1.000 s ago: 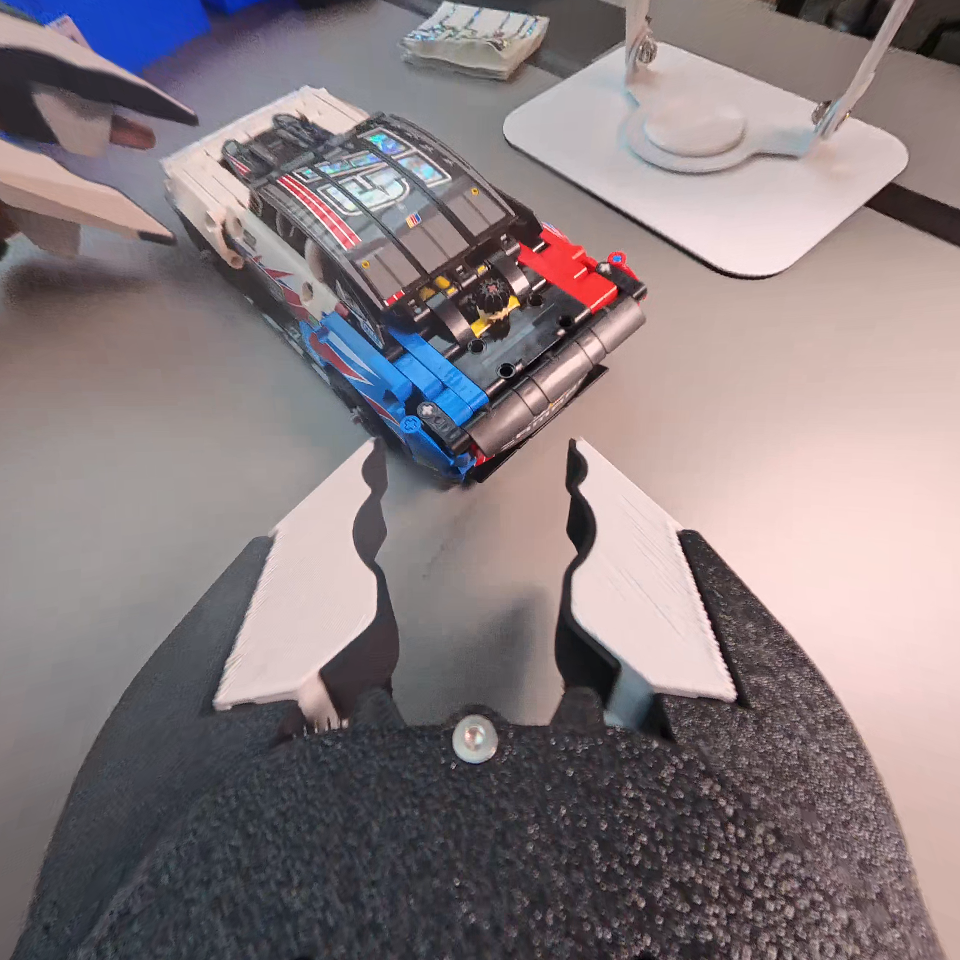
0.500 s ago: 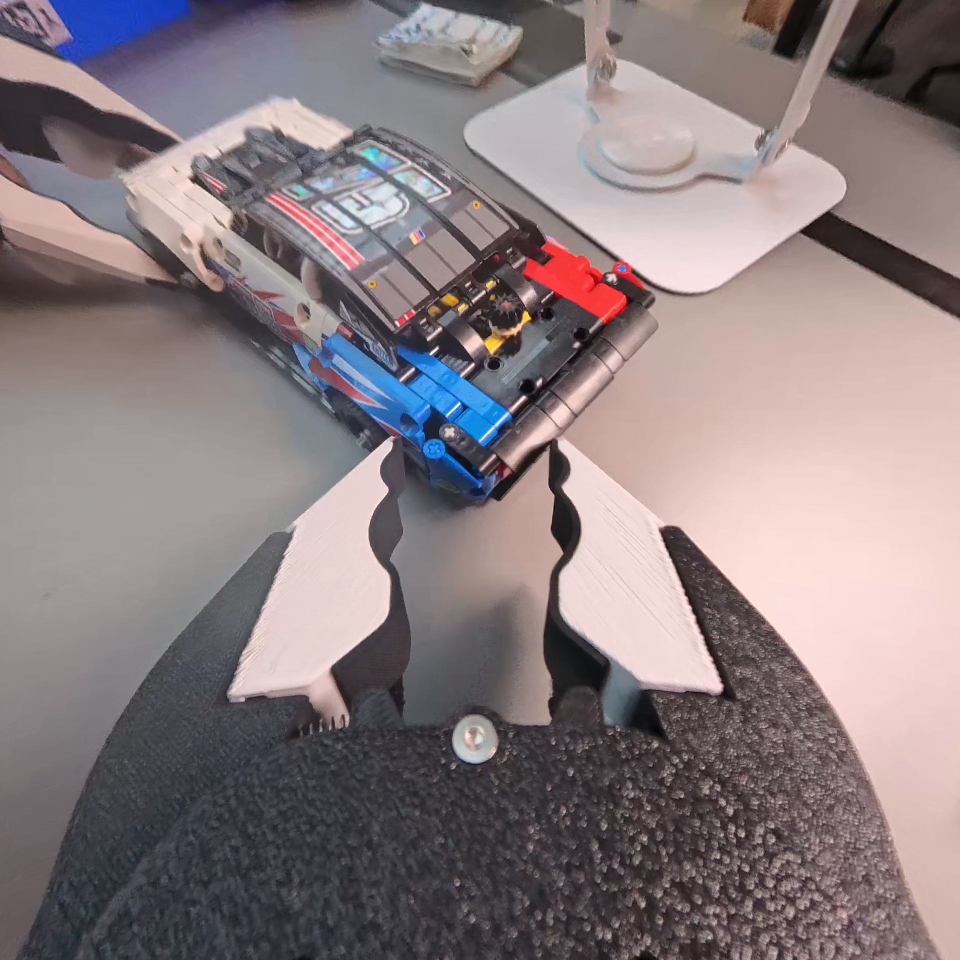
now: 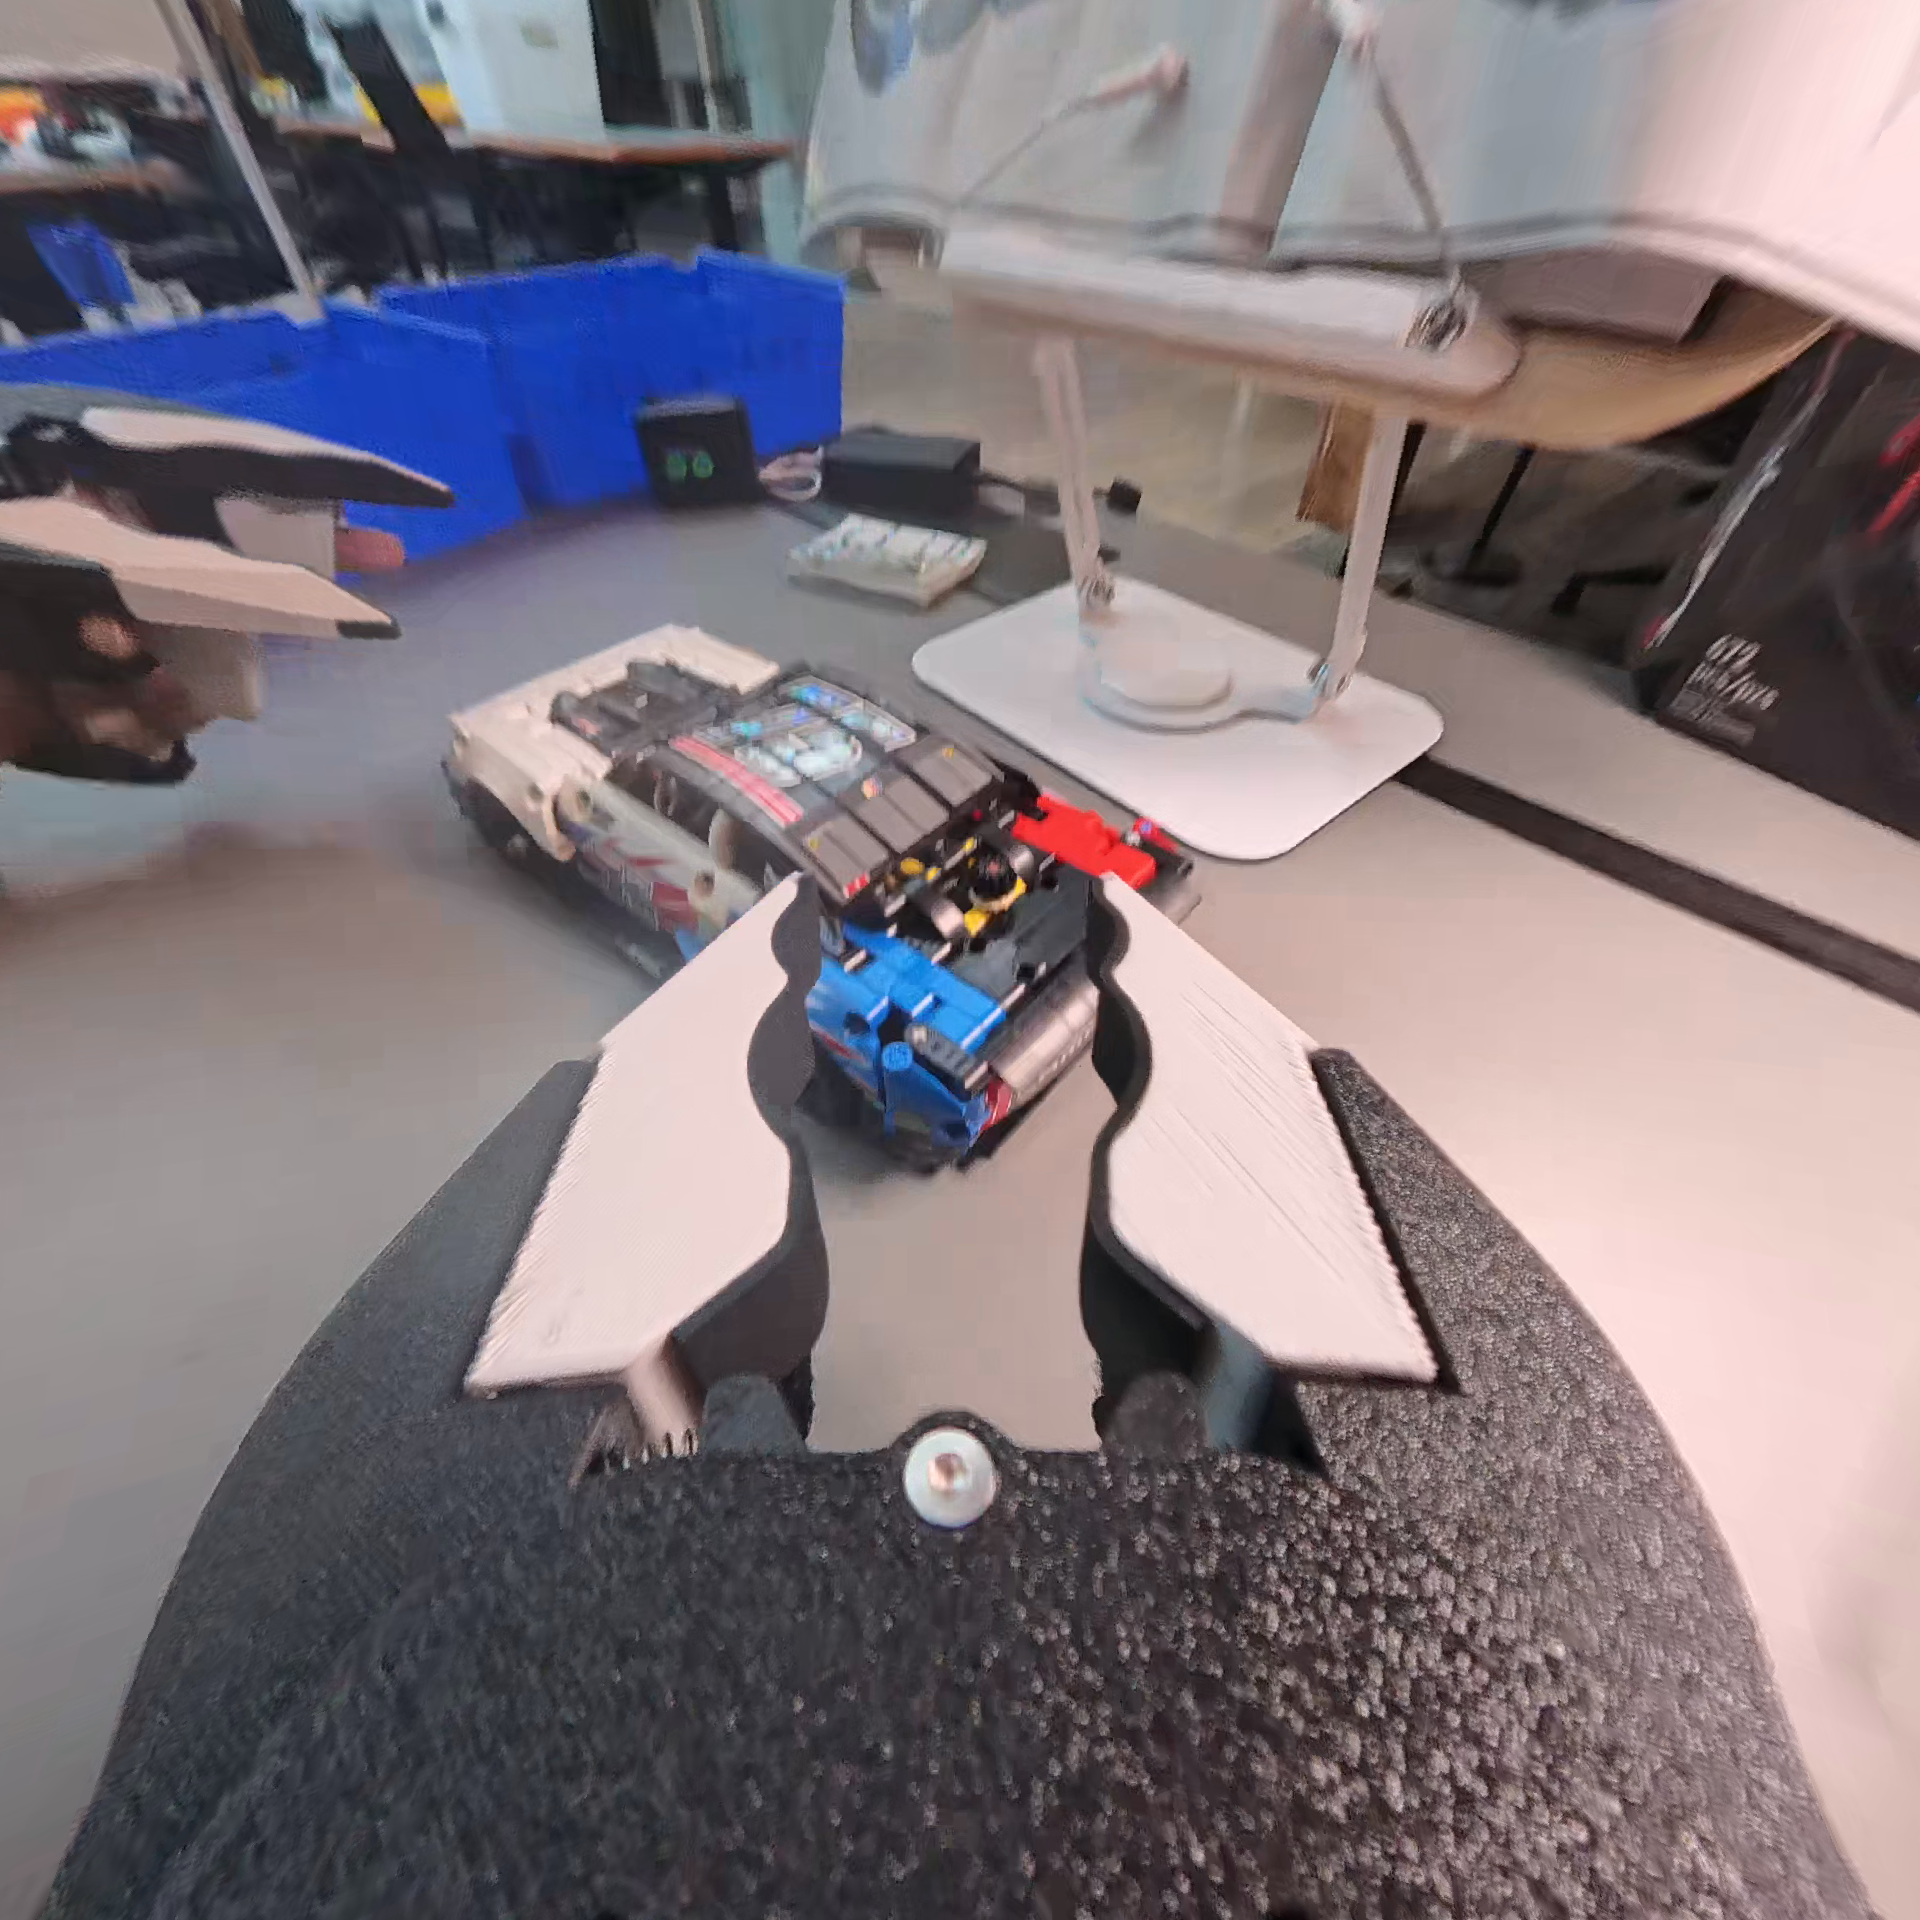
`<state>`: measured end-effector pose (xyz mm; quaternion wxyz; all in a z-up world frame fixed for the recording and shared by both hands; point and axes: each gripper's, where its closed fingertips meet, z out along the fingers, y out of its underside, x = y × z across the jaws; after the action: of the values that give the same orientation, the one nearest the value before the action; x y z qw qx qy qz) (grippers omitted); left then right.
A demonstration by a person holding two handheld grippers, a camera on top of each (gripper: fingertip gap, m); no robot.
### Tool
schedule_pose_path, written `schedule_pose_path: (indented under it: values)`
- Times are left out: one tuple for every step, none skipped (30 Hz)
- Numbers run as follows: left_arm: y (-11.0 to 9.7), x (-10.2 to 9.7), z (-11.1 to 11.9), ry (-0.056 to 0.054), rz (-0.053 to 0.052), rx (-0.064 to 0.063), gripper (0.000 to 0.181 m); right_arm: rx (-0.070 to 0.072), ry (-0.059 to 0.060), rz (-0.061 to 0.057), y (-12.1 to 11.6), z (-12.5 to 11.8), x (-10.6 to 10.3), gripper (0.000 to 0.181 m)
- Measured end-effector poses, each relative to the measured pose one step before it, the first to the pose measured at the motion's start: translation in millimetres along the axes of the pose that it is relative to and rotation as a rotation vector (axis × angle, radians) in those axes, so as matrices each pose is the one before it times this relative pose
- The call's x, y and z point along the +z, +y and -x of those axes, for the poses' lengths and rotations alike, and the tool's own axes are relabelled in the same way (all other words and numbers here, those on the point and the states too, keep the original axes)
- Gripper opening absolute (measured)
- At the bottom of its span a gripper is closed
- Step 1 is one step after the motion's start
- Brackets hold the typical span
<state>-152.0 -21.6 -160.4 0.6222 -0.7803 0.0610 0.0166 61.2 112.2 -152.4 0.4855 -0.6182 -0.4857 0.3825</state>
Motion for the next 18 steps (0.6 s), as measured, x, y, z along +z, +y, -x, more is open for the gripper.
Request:
schedule_pose_path:
  values:
    - [-13.69, -2.24, 2.69, -0.0159, -0.0496, -0.0192, 0.075, 0.0005, 0.0268, -0.0562, -14.25, -1.08, -1.38, 0.051]
    - [-12.29, -0.51, 0.39, -0.0062, -0.0377, -0.0122, 0.069, 0.0042, 0.0166, -0.0481, -13.96, 0.35, 0.58, 0.051]
    - [-10.56, 1.17, -1.53, 0.0027, -0.0271, -0.0069, 0.064, 0.004, 0.0016, -0.0372, -12.41, 2.69, 2.46, 0.051]
    - [-9.82, 2.22, -1.45, -0.0009, -0.0265, -0.0034, 0.055, 0.0048, -0.012, -0.0188, -9.12, 4.9, 3.79, 0.051]
    - [-10.39, 2.67, -0.93, -0.0046, -0.0372, 0.0009, 0.041, 0.0035, -0.0224, -0.0017, -5.79, 6.69, 4.67, 0.043]
    - [-9.5, 3.63, -0.84, -0.0024, -0.0378, 0.0044, 0.025, -0.0004, -0.0198, 0.0022, -4.5, 6.24, 5.71, 0.035]
    - [-6.54, 4.27, 1.03, -0.0093, -0.0275, 0.0019, 0.009, -0.0066, -0.0095, -0.0038, -4.21, 4.82, 5.75, 0.028]
    - [-3.55, 4.24, 2.69, -0.017, -0.0182, -0.0039, 0.0, -0.0116, -0.0069, -0.0106, -4.17, 4.44, 4.93, 0.02]
    - [-1.82, 2.94, 2.59, -0.0134, -0.0156, -0.0088, 0.0, -0.0103, 0.0019, -0.0261, -4.7, 2.88, 3.45, 0.012]
    - [-0.14, 0.9, 2.34, -0.0104, -0.0145, -0.0119, 0.0, -0.0029, 0.0076, -0.0381, -3.98, 1.71, 1.67, 0.0]
    - [1.87, -1.36, 1.92, -0.0063, -0.0077, -0.0063, 0.0, 0.0053, 0.0015, -0.0276, 0.28, 1.92, 0.78, 0.0]
    - [3.29, -3.43, 1.16, -0.0006, -0.0054, 0.0043, 0.0, 0.0077, 0.0002, -0.0153, 4.2, 1.64, -0.29, 0.0]
    - [4.93, -4.83, 1.35, 0.0005, 0.0004, 0.0054, 0.0, -0.0022, 0.0021, -0.0046, 5.88, 1.36, -1.19, 0.0]
    - [5.79, -5.12, 1.59, 0.0007, 0.0061, -0.0046, 0.0, -0.0216, 0.0086, 0.0045, 5.32, 0.19, -1.84, 0.0]
    - [4.32, -4.64, 1.88, -0.0007, 0.0023, -0.0183, 0.0, -0.0367, 0.0183, 0.0093, 4.06, -1.74, -1.94, 0.0]
    - [0.83, -3.58, 2.32, -0.0042, -0.0075, -0.0239, 0.0, -0.0358, 0.0268, 0.0115, 3.22, -4.11, -1.81, 0.0]
    - [-1.75, -2.06, 1.74, -0.0035, -0.0115, -0.0159, 0.001, -0.0161, 0.029, 0.0065, 2.07, -5.36, -1.21, 0.0]
    - [-2.61, -0.6, 0.04, 0.0013, -0.0098, -0.0027, 0.006, 0.0063, 0.0134, 0.007, 2.39, -3.92, -0.22, 0.0]
